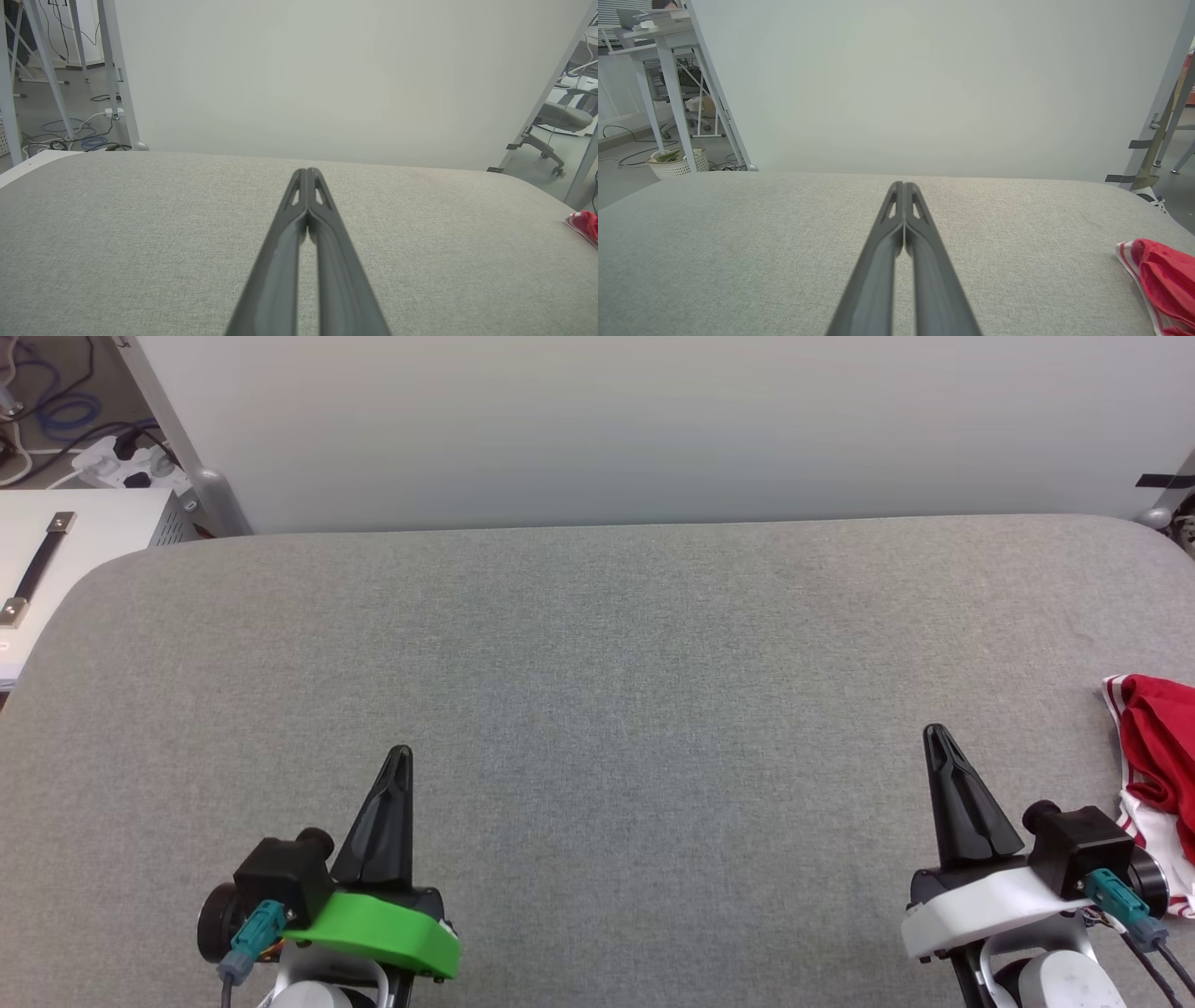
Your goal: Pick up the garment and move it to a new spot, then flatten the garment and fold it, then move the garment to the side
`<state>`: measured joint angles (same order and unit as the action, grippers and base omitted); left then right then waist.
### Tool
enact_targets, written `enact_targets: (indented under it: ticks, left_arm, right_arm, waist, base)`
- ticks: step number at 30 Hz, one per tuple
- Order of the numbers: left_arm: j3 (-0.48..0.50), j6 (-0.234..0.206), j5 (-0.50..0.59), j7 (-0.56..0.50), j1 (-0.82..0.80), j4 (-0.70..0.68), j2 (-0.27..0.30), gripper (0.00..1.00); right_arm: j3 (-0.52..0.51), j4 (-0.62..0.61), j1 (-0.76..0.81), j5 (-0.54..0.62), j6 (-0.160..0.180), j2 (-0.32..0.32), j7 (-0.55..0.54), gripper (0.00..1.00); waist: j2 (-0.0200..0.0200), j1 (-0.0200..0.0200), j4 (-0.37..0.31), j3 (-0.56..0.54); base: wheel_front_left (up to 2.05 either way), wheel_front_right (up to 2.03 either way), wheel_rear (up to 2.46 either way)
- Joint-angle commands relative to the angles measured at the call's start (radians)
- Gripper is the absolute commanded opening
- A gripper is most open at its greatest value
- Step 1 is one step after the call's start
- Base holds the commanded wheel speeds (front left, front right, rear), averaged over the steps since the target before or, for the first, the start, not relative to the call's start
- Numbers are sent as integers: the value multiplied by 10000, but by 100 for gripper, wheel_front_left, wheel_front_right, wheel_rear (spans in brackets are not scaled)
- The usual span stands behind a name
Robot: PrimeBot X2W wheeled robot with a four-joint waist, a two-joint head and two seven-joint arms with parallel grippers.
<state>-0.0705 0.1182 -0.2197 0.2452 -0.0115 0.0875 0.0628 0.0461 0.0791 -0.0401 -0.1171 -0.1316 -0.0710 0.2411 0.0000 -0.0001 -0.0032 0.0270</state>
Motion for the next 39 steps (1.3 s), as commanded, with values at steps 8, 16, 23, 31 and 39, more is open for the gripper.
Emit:
enact_targets:
  ticks: [8, 16, 23, 31, 39]
  left_arm:
    - [72, -121, 233, -206, 13, -92, -15, 0]
    - [117, -197, 373, -365, 21, -148, -22, 0]
    - [157, -264, 497, -508, 27, -198, -29, 0]
    - [202, -340, 637, -668, 34, -253, -37, 0]
    - [247, -415, 777, -827, 41, -309, -45, 0]
  right_arm:
    - [-29, -84, 47, 122, 1, 24, -197, 0]
    - [-59, -134, 72, 196, 2, 37, -355, 0]
    - [-87, -179, 95, 263, 2, 49, -495, 0]
    - [-118, -230, 120, 338, 3, 62, -653, 0]
    - [-148, -280, 145, 412, 3, 75, -810, 0]
  waist:
    - [0, 1, 3, -20]
    - [0, 1, 5, -38]
    - [0, 1, 6, -54]
    - [0, 1, 9, -71]
    - [0, 1, 11, -89]
  base:
    - [0, 0, 0]
    - [0, 0, 0]
    - [0, 0, 0]
    - [0, 0, 0]
    - [0, 0, 0]
